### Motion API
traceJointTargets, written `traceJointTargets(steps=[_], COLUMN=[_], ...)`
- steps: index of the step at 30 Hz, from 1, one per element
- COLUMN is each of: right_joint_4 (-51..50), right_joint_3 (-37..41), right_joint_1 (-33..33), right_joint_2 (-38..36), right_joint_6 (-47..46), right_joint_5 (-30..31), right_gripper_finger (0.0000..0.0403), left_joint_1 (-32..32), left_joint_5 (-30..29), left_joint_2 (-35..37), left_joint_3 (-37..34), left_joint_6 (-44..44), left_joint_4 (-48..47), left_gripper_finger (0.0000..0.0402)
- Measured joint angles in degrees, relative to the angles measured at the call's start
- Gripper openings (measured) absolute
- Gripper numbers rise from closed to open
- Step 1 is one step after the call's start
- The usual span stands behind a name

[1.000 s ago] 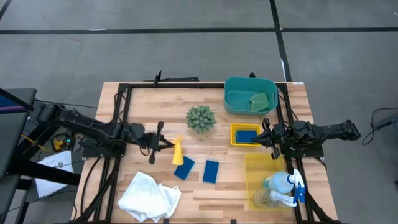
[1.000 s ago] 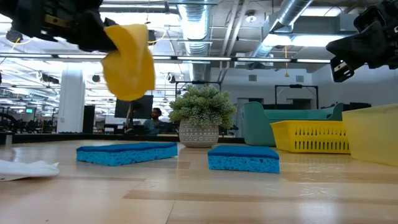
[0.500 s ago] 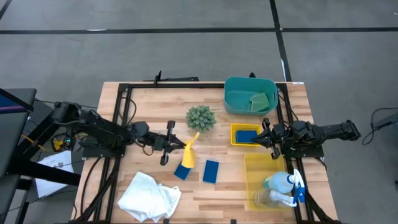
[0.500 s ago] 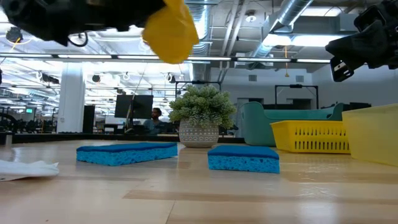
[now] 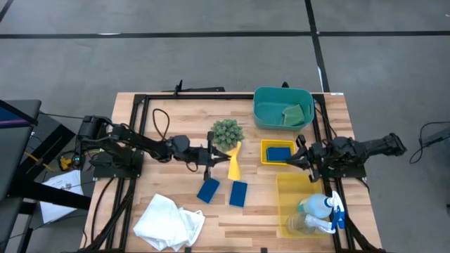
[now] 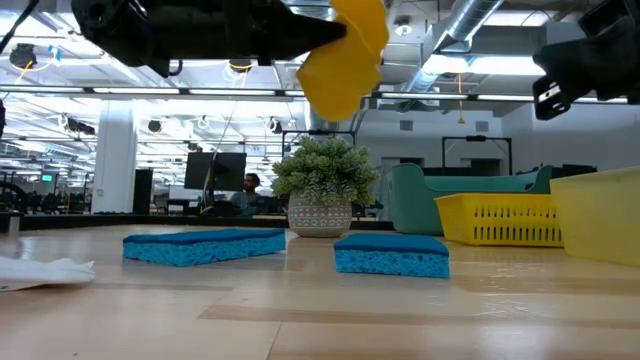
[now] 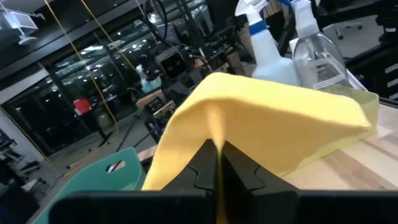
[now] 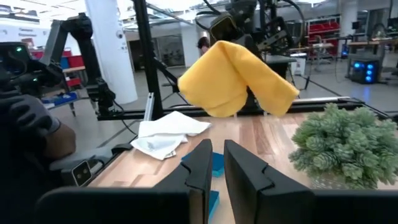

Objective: Pick & Place Kitchen Items
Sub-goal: Put the yellow towel into the green bin

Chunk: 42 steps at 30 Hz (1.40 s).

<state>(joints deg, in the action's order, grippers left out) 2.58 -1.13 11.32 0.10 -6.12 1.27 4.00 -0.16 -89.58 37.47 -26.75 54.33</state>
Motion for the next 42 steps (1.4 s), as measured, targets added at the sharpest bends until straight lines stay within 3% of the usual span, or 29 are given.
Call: traceJointTargets(steps=[9, 13, 19, 26, 29, 38, 42], right_joint_4=[4.7, 6.2, 12.2, 26.6, 28.3, 28.9, 28.2], right_joint_3=[0.0, -0.1, -0.1, -0.3, -2.1, -16.5, -22.8], right_joint_1=[3.6, 4.5, 5.1, 4.5, 3.6, -0.2, -2.2], right_joint_2=[0.0, 0.5, 5.0, 17.0, 23.1, 42.7, 51.5], right_joint_6=[6.4, 8.2, 10.9, 14.2, 14.1, 13.9, 11.5], right_joint_5=[0.3, 3.8, 7.1, 7.8, 7.8, 7.4, 3.0], right_gripper_finger=[0.0037, 0.0042, 0.0103, 0.0231, 0.0265, 0.0276, 0.0276], left_joint_1=[0.1, 0.1, 0.1, 0.1, 0.1, 0.1, 0.1], left_joint_5=[0.0, 0.0, 0.0, 0.0, 0.0, 0.0, -0.4], left_joint_2=[0.3, 0.3, 0.3, 0.3, 0.3, 0.3, 0.3], left_joint_3=[0.0, 0.0, 0.0, 0.0, 0.0, 0.0, 0.0], left_joint_6=[0.2, 0.2, 0.1, 0.1, 0.1, 0.1, 0.1], left_joint_4=[-2.0, -2.6, -2.5, -2.5, -2.8, -2.9, -3.8], left_gripper_finger=[0.0001, 0.0001, 0.0001, 0.0001, 0.0001, 0.0002, 0.0002])
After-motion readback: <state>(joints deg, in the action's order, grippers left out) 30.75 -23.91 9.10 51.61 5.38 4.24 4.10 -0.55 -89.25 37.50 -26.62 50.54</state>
